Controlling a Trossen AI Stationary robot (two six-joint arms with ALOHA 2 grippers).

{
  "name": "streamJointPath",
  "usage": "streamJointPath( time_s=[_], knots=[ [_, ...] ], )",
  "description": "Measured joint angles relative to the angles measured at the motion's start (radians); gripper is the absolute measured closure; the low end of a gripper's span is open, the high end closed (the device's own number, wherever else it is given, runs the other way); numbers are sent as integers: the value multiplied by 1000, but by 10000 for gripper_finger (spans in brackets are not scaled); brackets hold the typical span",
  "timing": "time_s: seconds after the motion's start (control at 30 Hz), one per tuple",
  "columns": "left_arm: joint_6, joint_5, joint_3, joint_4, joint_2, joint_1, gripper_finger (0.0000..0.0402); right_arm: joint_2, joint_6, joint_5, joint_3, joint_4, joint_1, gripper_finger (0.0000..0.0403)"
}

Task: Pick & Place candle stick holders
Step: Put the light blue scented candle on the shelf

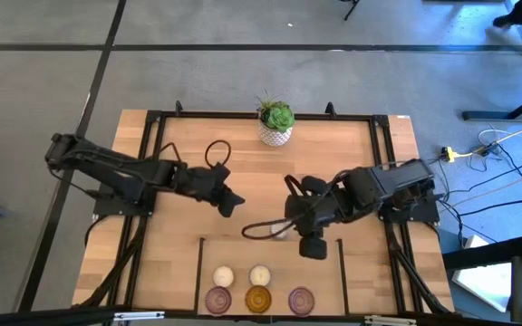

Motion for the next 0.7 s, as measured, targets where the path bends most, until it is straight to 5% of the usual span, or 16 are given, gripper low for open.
streamJointPath(
  time_s=[0.2,0.47,0.7],
  knots=[
    [58,145,0,-16,-1,114,400,0,31,-119,-127,159,-110,277],
    [144,190,0,-98,-21,214,400,-58,32,-112,-279,236,-195,262],
    [168,207,0,-168,-22,286,400,-191,37,-248,-623,516,-275,252]
  ],
)
